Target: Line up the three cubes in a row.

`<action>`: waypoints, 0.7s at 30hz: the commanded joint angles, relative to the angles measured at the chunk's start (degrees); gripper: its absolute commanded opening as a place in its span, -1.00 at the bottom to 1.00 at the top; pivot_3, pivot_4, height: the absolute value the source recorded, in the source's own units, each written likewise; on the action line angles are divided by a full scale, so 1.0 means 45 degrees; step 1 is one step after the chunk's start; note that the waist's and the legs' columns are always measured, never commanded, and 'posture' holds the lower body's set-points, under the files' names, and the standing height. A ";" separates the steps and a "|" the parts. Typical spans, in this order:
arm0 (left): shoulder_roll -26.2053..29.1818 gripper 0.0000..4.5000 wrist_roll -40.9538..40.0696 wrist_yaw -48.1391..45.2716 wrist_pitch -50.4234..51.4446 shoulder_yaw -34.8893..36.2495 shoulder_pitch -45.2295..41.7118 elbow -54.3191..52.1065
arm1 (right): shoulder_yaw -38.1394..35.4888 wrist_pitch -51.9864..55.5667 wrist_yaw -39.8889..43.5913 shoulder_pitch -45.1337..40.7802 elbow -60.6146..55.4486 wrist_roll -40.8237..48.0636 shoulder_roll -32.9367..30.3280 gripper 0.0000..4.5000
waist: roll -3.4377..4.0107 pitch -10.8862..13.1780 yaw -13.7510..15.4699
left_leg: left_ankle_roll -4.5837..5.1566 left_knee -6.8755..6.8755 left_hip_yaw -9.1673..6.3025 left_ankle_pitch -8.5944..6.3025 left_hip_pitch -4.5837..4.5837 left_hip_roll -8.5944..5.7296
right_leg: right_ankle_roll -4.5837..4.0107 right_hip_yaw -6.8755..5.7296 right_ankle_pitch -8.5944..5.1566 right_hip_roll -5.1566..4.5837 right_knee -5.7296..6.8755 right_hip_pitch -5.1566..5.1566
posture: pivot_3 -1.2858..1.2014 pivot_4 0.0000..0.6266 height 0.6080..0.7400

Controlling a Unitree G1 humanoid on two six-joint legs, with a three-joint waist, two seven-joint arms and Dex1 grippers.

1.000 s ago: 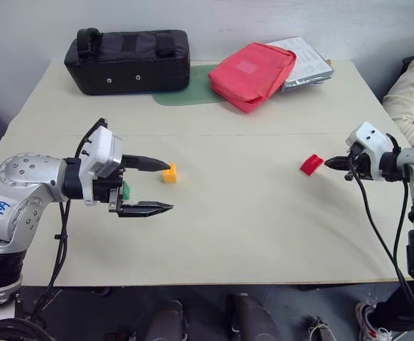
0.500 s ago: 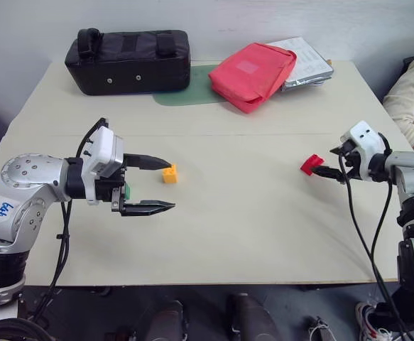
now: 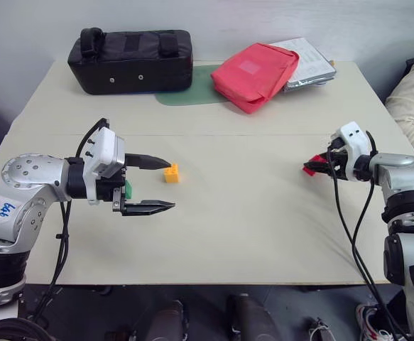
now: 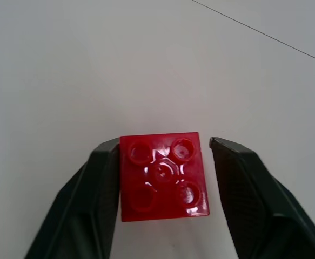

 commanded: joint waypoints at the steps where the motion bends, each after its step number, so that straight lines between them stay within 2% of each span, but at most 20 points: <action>1: -0.0094 1.00 -0.0203 -0.0027 0.0006 0.0072 -0.0403 -0.0175 | -0.0151 -0.0018 0.0477 0.0211 -0.0740 0.0229 -0.0292 -0.34 | 0.0000 0.0000 0.0002 | 0.0000 0.0000 0.0000 0.0000 0.0000 0.0000 | 0.0000 0.0000 0.0000 0.0000 0.0000 0.0000 | 0.03 -0.52 1.00; 4: -0.0173 1.00 -0.0312 -0.0168 0.0096 -0.0043 -0.0538 -0.0247 | -0.0212 0.0238 0.1537 0.0657 -0.1995 0.0639 -0.0494 -0.33 | 0.0000 0.0000 0.0012 | 0.0000 0.0000 0.0000 0.0000 0.0000 -0.0001 | 0.0001 0.0000 0.0000 0.0000 0.0000 0.0000 | 0.03 -0.52 1.00; 6: -0.0184 1.00 -0.0480 -0.0320 0.0284 -0.0083 -0.0636 -0.0320 | -0.0243 0.0507 0.2893 0.1328 -0.3873 0.1330 -0.0694 -0.33 | 0.0000 0.0000 0.0022 | 0.0000 -0.0001 -0.0001 0.0000 -0.0003 0.0001 | 0.0001 -0.0003 0.0001 0.0002 -0.0002 0.0000 | 0.03 -0.52 1.00; 11: 0.0499 1.00 -0.1164 -0.1644 0.0878 -0.0292 -0.0302 -0.1072 | 0.0519 0.1706 0.5221 0.4421 -1.1286 0.2917 -0.1640 -0.33 | 0.0000 0.0000 0.0024 | 0.0001 -0.0003 -0.0020 -0.0006 -0.0012 0.0011 | 0.0006 -0.0013 0.0001 0.0010 -0.0006 -0.0001 | 0.03 -0.52 1.00; 15: 0.0919 1.00 -0.1292 -0.2446 0.0803 -0.0523 0.0098 -0.1617 | 0.1164 0.2081 0.5293 0.6263 -1.4972 0.3361 -0.1981 -0.33 | 0.0000 0.0000 0.0025 | -0.0008 -0.0002 -0.0023 -0.0012 -0.0003 0.0020 | 0.0006 -0.0009 0.0001 0.0018 -0.0012 0.0004 | 0.03 -0.52 1.00; 21: 0.1306 1.00 -0.0613 -0.3289 -0.0114 -0.0813 0.0930 -0.2178 | 0.2112 0.1792 0.4377 0.7949 -1.7271 0.2984 -0.1727 -0.33 | -0.0002 0.0001 0.0059 | 0.0000 0.0001 -0.0025 -0.0015 0.0003 0.0009 | 0.0004 -0.0002 0.0000 0.0002 -0.0058 0.0009 | 0.03 -0.52 1.00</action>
